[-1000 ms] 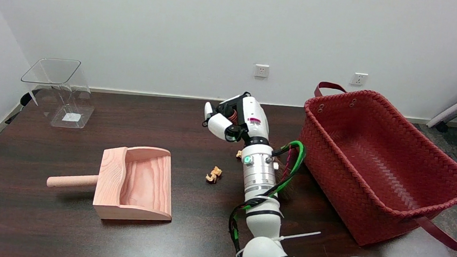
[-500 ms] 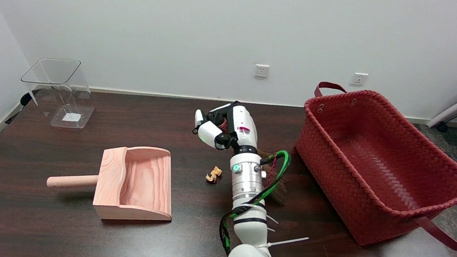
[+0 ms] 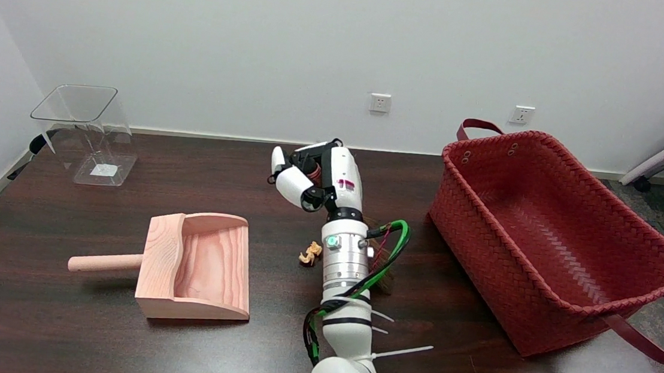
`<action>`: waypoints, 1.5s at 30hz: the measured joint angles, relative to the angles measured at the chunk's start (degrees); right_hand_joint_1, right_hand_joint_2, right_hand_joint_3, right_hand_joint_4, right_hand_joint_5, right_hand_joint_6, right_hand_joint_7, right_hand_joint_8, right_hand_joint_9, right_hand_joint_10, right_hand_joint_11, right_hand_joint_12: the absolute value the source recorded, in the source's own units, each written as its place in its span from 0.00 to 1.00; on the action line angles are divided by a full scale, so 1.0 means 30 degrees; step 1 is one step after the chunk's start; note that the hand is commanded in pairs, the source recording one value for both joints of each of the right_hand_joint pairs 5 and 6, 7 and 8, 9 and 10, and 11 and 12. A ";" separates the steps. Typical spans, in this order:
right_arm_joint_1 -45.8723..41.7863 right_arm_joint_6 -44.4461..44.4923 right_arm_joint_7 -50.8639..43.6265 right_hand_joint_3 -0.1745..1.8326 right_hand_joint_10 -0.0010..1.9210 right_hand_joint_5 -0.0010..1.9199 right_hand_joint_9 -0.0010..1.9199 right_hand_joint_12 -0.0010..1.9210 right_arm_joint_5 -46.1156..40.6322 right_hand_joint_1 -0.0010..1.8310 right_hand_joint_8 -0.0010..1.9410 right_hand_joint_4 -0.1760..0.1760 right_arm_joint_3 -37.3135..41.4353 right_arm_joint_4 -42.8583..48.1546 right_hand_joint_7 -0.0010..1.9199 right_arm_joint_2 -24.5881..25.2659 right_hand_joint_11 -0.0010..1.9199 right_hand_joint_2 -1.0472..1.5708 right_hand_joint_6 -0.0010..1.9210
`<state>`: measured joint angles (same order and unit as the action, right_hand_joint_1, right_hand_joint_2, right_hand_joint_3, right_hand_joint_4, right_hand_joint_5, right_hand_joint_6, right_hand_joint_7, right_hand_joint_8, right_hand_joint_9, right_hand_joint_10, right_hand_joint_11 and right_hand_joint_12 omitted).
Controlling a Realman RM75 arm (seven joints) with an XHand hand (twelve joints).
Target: Sweep the paper balls into the dustpan.
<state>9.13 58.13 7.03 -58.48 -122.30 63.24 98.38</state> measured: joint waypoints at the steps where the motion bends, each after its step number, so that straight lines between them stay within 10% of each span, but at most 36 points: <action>1: 0.0026 0.0049 0.0086 0.67 1.00 1.00 1.00 1.00 0.0055 0.52 0.99 0.50 0.0015 -0.0066 1.00 0.0061 1.00 1.00 1.00; 45: 0.2233 0.2489 0.5409 0.56 1.00 1.00 1.00 1.00 -0.0589 0.45 0.99 0.50 -0.0049 -0.4153 1.00 0.3008 1.00 1.00 1.00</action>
<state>15.83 65.60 23.25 -60.25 -122.45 50.78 107.40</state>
